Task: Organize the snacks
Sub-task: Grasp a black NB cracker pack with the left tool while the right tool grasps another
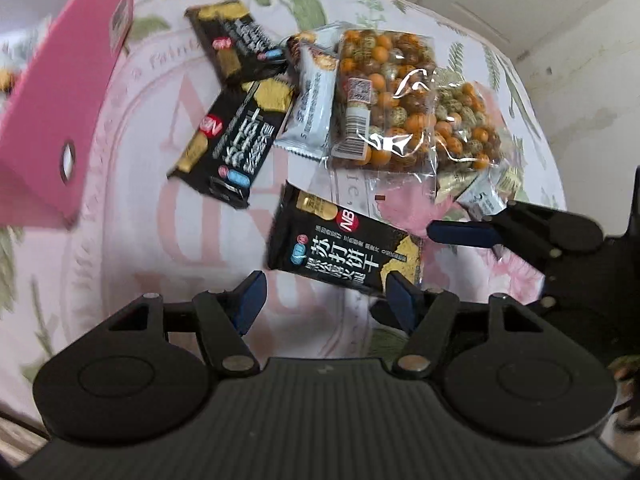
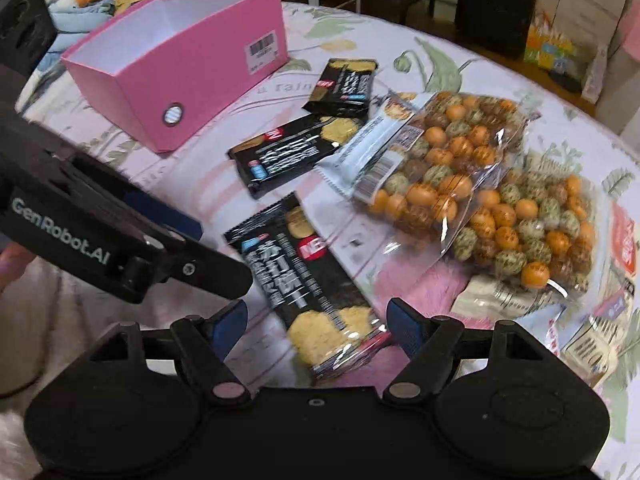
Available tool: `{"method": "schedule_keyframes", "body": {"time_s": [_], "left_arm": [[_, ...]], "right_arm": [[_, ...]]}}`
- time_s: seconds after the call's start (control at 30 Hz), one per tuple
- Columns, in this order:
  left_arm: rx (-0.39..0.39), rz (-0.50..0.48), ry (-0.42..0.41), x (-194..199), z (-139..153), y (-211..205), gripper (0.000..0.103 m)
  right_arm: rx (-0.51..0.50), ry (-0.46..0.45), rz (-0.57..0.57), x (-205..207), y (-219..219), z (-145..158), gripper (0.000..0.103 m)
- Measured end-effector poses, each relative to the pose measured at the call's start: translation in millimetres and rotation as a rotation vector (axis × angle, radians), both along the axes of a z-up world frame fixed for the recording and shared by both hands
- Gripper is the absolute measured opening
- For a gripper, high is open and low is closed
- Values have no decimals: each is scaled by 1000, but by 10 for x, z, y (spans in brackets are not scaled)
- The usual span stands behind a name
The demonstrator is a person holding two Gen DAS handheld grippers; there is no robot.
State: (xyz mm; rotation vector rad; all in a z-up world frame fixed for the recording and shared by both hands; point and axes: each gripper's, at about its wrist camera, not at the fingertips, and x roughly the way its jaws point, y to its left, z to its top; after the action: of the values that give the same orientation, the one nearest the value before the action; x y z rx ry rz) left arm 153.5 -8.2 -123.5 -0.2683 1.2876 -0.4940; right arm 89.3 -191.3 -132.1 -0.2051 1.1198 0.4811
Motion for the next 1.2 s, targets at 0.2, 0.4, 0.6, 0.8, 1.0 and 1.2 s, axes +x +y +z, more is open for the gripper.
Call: {"method": "schedule_keyframes", "body": {"time_s": [0.2,0.4,0.6,0.8,1.0,1.2], "left_arm": [[-6,63,-40,-98,-242,-56,62],[-83,133,-48,-163,-300,39,53],[-118,113,-28,-215,-344,12,34],[-186,121,46,-135,-378,145,31],[-141,110,57,-74,-457,111,32],[-126,75,35,-82,-452,53,31]], "right_arm": [[-21,20,37,54,5,-231,85],[-39,-20,87,-60,87,-286,91],[55,31,84,-176,139,-213,78],[100,66,58,-206,194,-183,74],[50,-32,-4,-154,281,-310,77],[29,-46,-4,-187,318,-235,56]]}}
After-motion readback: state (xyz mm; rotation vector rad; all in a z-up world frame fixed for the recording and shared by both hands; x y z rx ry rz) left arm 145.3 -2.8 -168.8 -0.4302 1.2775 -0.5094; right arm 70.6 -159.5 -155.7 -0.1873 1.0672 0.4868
